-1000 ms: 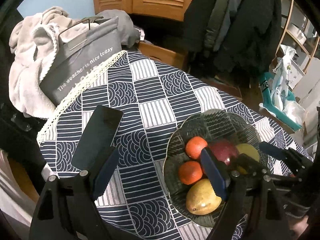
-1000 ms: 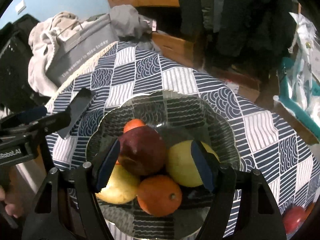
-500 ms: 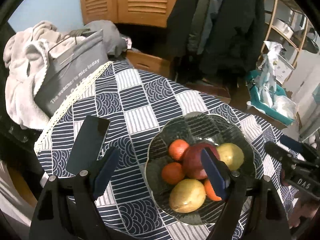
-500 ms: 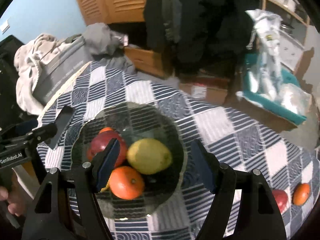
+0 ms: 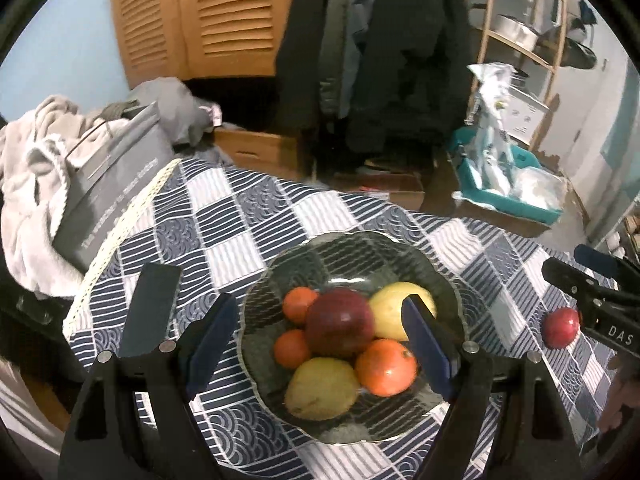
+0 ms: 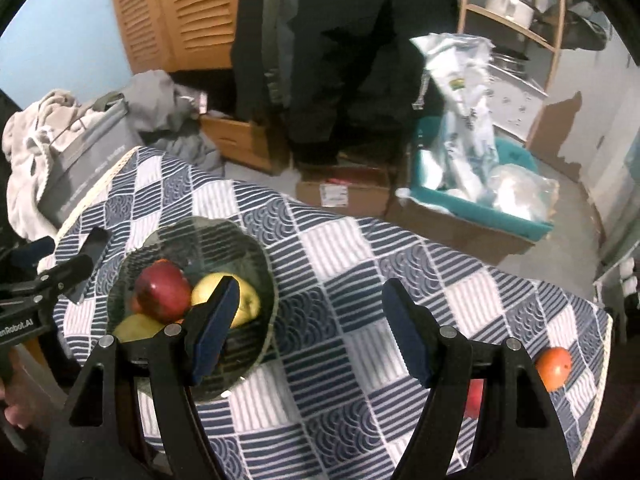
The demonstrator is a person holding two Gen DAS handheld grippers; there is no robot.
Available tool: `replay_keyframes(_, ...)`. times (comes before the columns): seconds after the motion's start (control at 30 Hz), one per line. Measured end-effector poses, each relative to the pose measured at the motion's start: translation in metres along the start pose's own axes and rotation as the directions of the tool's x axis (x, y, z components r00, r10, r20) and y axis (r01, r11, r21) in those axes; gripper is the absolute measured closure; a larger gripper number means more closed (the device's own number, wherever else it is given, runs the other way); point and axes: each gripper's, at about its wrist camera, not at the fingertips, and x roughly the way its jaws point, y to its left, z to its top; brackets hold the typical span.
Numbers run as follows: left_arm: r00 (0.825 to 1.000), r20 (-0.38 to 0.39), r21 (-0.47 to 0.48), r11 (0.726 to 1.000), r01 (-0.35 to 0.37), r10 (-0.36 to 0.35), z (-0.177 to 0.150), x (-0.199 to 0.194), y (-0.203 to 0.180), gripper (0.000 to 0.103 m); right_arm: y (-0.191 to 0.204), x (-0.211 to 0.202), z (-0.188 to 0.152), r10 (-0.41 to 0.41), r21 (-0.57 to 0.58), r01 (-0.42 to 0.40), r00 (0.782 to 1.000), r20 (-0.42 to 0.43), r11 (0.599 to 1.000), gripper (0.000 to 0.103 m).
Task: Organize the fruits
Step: 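Withdraw both grippers from the bowl toward the last apple and tangerine, then move the left gripper over the red apple while the right approaches the orange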
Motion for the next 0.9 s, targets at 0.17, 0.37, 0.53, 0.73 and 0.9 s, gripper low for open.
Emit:
replay_keyframes(0.17, 0.999, -0.008, 0.042, 0.998, 0.043, -0.042, -0.001, -0.003, -0.026, 0.018, -0.02, -0.013, -0.006, -0.033, 0.032, 0.033, 0.999, 0.01, 0.999, 0.027)
replay_keyframes(0.37, 0.998, -0.003, 0.105, 0.992, 0.064, -0.064, -0.002, -0.009, -0.056, 0.018, -0.047, -0.028, -0.017, -0.072, 0.075, 0.071, 0.997, 0.015, 0.995, 0.027)
replay_keyframes(0.53, 0.996, 0.001, 0.131, 0.987, 0.09, -0.091, -0.002, -0.015, -0.077, 0.018, -0.067, -0.04, -0.025, -0.114, 0.107, 0.111, 0.993, 0.02, 0.988, 0.027)
replay_keyframes(0.73, 0.994, 0.0, 0.167, 0.98, 0.111, -0.113, -0.002, -0.02, -0.101, 0.018, -0.092, -0.055, -0.036, -0.15, 0.145, 0.145, 0.988, 0.024, 0.979, 0.027)
replay_keyframes(0.9, 0.991, -0.005, 0.196, 0.972, 0.131, -0.132, -0.004, -0.022, -0.12, 0.018, -0.114, -0.068, -0.046, -0.164, 0.186, 0.156, 0.986, 0.029, 0.97, 0.026)
